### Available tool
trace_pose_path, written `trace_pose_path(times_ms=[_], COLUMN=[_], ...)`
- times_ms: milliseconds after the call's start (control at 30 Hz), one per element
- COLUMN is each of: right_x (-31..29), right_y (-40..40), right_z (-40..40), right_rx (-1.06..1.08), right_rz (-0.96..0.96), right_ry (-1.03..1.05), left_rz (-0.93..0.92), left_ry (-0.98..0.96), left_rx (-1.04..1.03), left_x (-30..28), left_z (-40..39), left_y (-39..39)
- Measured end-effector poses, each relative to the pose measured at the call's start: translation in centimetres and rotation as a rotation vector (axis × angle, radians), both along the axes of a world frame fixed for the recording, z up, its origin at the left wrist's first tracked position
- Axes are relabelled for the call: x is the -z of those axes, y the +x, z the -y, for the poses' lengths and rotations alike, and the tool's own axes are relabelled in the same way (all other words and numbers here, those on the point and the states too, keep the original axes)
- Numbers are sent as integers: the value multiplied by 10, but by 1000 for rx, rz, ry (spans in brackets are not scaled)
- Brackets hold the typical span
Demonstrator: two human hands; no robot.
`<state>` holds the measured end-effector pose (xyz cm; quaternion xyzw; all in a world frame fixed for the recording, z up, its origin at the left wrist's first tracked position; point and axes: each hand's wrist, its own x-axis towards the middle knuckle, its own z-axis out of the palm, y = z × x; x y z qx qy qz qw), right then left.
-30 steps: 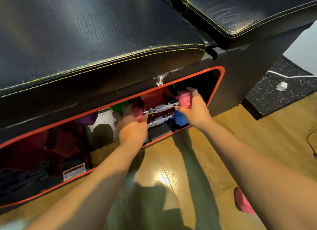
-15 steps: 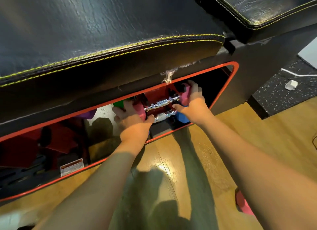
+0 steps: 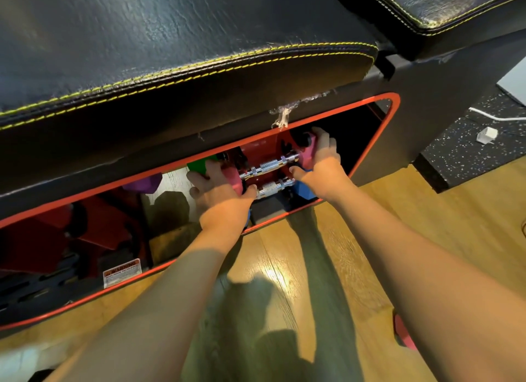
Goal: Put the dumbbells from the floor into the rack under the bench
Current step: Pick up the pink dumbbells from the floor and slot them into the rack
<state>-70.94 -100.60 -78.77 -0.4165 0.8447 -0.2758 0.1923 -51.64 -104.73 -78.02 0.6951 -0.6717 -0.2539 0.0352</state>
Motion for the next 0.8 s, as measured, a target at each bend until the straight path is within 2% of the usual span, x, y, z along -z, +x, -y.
trace_pose_path(times_ms=[267,433,800], right_x=[-3,-2,-2], right_y=[0,-1,-2], right_z=[-1,-1,-1], right_rx=[6,-2,29], right_rz=[5,3,17], right_ry=[8,7,18], left_rz=[17,17,60], left_ry=[75,-14,-34], left_rx=[26,6,22], left_x=[1,0,4], left_z=[4,7,9], left_y=[-2,-3,-3])
